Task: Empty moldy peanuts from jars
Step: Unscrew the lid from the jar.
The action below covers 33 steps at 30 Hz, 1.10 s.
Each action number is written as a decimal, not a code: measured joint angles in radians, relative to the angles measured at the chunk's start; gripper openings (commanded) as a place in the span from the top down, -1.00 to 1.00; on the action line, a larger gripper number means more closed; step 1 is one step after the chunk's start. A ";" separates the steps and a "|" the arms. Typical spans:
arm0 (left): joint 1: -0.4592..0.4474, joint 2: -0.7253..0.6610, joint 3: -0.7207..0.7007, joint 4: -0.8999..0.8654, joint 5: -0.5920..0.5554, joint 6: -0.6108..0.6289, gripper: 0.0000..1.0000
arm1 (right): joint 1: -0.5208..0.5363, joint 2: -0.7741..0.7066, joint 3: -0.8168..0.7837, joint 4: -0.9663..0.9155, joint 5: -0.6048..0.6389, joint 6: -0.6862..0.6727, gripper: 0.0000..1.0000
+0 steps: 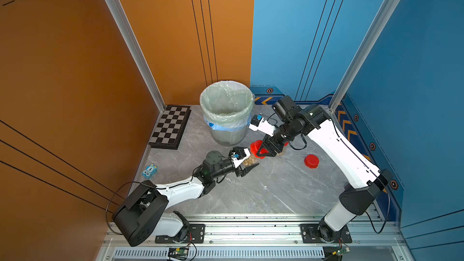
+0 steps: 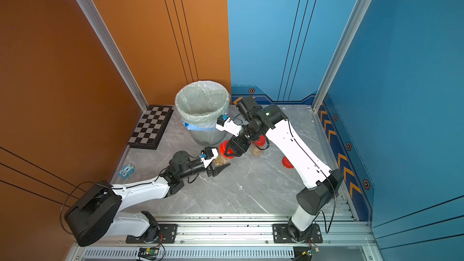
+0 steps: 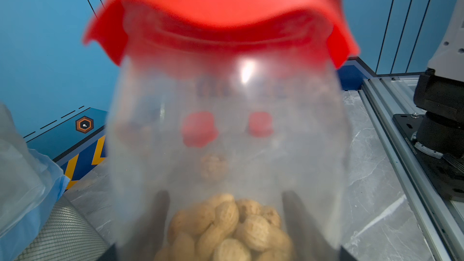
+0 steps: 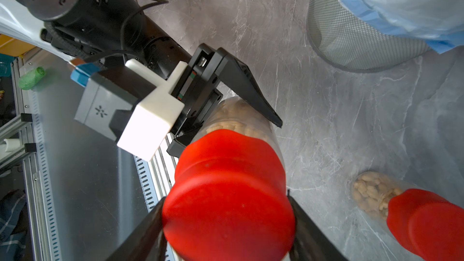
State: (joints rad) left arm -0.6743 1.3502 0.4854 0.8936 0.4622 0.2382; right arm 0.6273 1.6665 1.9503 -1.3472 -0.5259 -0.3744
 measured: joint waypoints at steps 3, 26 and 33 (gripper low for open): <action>0.000 0.000 0.004 0.000 0.007 0.000 0.39 | 0.000 0.000 0.007 -0.006 0.000 -0.052 -0.26; 0.002 0.021 0.007 -0.116 0.029 0.000 0.40 | -0.059 0.006 0.014 -0.016 -0.042 -0.256 -0.27; 0.005 0.021 0.007 -0.124 0.029 0.000 0.41 | -0.137 -0.084 -0.061 0.043 -0.082 -0.229 -0.28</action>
State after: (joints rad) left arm -0.6693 1.3716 0.4923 0.7696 0.4908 0.2382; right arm 0.4908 1.5826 1.8896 -1.3041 -0.6079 -0.6033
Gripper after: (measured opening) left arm 0.741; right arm 0.673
